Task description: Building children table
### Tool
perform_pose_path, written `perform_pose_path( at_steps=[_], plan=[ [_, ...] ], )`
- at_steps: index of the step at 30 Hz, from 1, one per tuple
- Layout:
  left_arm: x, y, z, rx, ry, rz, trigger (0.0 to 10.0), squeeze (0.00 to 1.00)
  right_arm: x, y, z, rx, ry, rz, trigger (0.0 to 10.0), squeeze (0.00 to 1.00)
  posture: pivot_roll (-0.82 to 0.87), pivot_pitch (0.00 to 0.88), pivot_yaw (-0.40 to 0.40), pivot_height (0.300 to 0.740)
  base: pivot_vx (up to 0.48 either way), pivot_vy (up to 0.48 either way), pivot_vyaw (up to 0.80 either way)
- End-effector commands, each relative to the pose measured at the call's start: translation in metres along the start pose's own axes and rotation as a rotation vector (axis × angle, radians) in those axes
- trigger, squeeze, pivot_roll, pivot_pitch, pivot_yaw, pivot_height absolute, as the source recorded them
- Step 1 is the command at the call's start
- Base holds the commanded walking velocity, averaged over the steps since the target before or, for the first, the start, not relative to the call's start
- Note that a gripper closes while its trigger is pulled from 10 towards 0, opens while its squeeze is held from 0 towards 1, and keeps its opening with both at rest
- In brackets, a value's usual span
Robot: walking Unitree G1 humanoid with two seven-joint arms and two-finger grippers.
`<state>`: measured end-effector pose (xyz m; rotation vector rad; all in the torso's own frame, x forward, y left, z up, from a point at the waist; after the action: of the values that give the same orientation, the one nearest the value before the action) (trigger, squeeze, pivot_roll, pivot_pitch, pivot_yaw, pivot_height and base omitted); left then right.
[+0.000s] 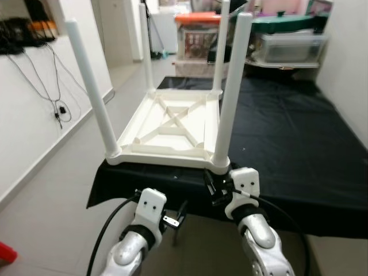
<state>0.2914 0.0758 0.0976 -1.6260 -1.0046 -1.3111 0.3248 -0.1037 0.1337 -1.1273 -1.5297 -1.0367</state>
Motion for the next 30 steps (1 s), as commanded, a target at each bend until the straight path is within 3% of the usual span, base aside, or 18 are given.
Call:
perform_pose_path(
  at_steps=[1,6,8,9,10,12,14,20,21,25,30],
  plan=[
    [-0.004,-0.003,0.006,0.015,0.001,0.02,10.0,0.0,0.005,0.003,-0.006,-0.051,-0.022,-0.005,10.0,0.0,0.06,0.052,-0.03,0.74,0.0,0.0,0.0],
    [-0.005,-0.003,0.005,0.014,-0.001,0.022,10.0,0.0,0.006,0.005,-0.024,-0.16,-0.069,0.01,10.0,0.0,0.06,0.053,-0.03,0.74,0.0,0.0,0.0],
    [-0.004,-0.003,0.005,0.012,-0.003,0.022,10.0,0.0,0.013,0.01,-0.046,-0.281,-0.076,0.008,10.0,0.0,0.06,0.056,-0.028,0.74,0.0,0.0,0.0],
    [-0.004,-0.003,0.005,0.012,-0.003,0.022,10.0,0.0,0.013,0.01,-0.046,-0.281,-0.076,0.008,10.0,0.0,0.06,0.056,-0.028,0.74,0.0,0.0,0.0],
    [-0.005,-0.004,0.004,0.011,-0.003,0.023,10.0,0.0,0.019,0.013,-0.058,-0.341,-0.083,-0.002,10.0,0.0,0.06,0.059,-0.027,0.74,0.0,0.0,0.0],
    [-0.005,-0.004,0.004,0.011,-0.003,0.023,10.0,0.0,0.019,0.013,-0.058,-0.341,-0.083,-0.002,10.0,0.0,0.06,0.059,-0.027,0.74,0.0,0.0,0.0],
    [-0.005,-0.005,0.004,0.008,-0.005,0.024,10.0,0.0,0.029,0.017,-0.075,-0.427,-0.091,-0.015,10.0,0.0,0.06,0.064,-0.026,0.74,0.0,0.0,0.0],
    [-0.005,-0.006,0.003,0.004,-0.008,0.027,10.0,0.0,0.035,0.028,-0.08,-0.448,-0.067,-0.028,10.0,0.0,0.07,0.07,-0.027,0.74,0.0,0.0,0.0],
    [-0.005,-0.008,0.001,-0.001,-0.01,0.03,10.0,0.0,0.043,0.041,-0.078,-0.433,-0.013,-0.052,10.0,0.0,0.08,0.081,-0.028,0.74,0.0,0.0,0.0],
    [-0.005,-0.011,-0.001,-0.003,-0.012,0.031,10.0,0.0,0.059,0.053,-0.074,-0.405,0.026,-0.103,10.0,0.0,0.08,0.09,-0.033,0.74,0.0,0.0,0.0],
    [-0.005,-0.012,-0.002,-0.004,-0.015,0.033,10.0,0.0,0.068,0.056,-0.073,-0.395,0.043,-0.13,10.0,0.0,0.08,0.094,-0.034,0.74,0.0,0.0,0.0]
  ],
)
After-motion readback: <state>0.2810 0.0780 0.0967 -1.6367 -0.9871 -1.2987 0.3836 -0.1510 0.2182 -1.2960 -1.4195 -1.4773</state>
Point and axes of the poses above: a point about 5 cm out from each wrist's last joint towards the gripper, its own y axis pointing out of the wrist towards the gripper, its own x axis along the axis of the wrist's last joint, z = x × y, the point moved 5 cm from there along y, pointing out of the wrist towards the gripper, and after that the axes turned 9 degrees about -y, right-handed, at the moved point
